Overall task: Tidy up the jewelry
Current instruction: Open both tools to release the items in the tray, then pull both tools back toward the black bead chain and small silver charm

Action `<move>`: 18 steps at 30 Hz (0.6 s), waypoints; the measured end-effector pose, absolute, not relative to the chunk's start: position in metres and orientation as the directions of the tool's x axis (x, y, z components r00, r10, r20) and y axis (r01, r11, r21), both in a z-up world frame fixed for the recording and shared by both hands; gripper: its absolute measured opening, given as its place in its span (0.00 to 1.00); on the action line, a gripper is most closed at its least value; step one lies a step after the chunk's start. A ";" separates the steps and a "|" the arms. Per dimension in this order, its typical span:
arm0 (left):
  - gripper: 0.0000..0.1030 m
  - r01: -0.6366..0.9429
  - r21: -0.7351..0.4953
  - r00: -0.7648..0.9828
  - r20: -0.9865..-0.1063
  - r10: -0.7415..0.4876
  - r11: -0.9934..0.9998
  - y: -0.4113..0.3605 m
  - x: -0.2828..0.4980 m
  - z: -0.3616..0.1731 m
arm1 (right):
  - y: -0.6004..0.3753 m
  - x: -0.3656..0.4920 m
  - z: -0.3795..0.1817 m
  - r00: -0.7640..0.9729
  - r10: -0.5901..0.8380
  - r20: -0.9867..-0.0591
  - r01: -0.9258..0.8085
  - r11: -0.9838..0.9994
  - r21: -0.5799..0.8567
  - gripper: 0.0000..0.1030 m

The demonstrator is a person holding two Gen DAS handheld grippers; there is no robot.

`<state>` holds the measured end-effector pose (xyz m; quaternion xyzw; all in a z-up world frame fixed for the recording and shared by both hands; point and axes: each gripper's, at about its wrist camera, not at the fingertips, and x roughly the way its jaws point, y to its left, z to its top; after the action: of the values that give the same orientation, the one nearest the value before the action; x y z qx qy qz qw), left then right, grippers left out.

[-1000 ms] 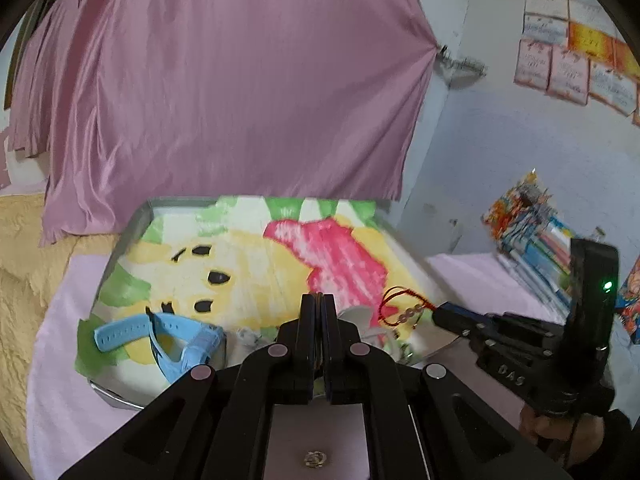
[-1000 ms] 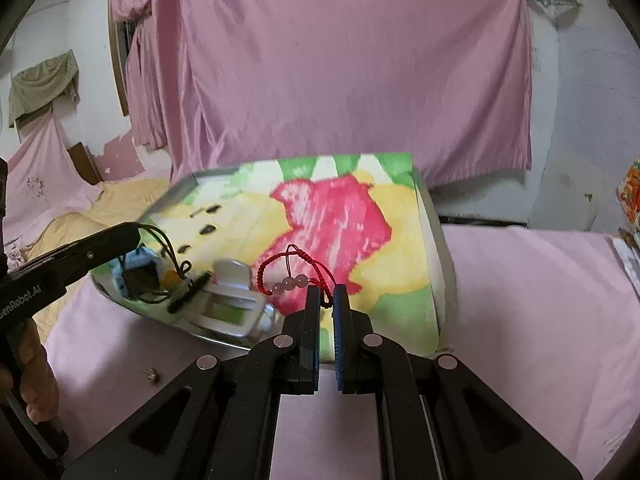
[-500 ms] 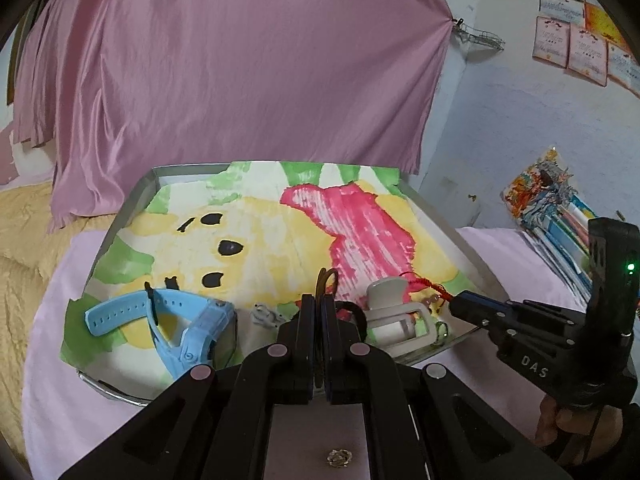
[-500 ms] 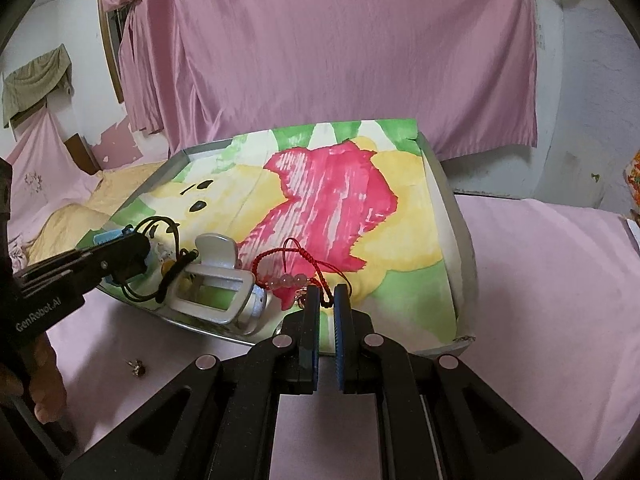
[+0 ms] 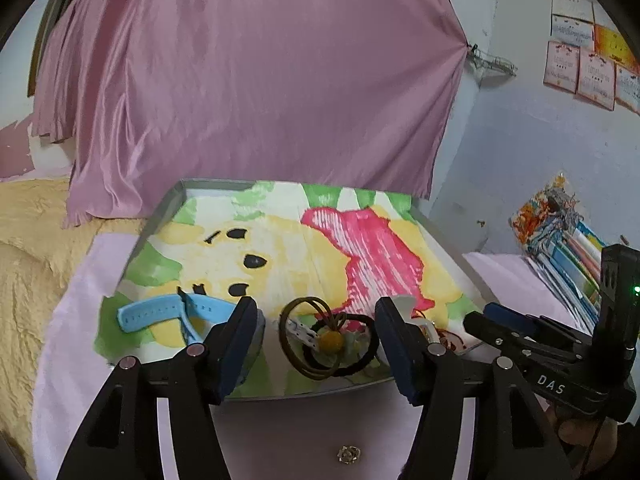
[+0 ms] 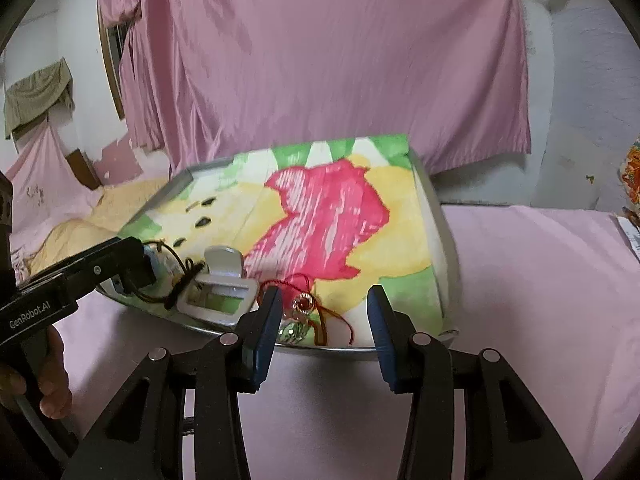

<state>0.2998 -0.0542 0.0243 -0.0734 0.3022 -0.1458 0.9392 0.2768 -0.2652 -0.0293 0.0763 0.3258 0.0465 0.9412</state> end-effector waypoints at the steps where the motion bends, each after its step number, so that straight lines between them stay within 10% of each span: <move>1: 0.67 0.225 -0.227 0.781 -0.539 -0.315 0.948 -0.053 0.298 0.026 | -0.266 0.273 -0.026 0.796 0.135 -0.591 -0.037 0.984 0.175 0.38; 10: 0.96 0.184 -0.245 0.867 -0.416 -0.275 0.952 -0.031 0.259 0.040 | -0.267 0.226 0.000 0.895 0.106 -0.433 -0.033 0.985 0.172 0.64; 18: 1.00 0.174 -0.209 0.916 -0.325 -0.236 0.962 -0.025 0.221 0.046 | -0.260 0.180 0.010 0.954 0.049 -0.296 -0.005 0.989 0.148 0.83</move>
<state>0.2205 -0.0246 0.0465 -0.0881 0.1763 -0.1051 0.9747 0.1803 -0.2595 0.0101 0.0731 0.1509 0.0135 0.9857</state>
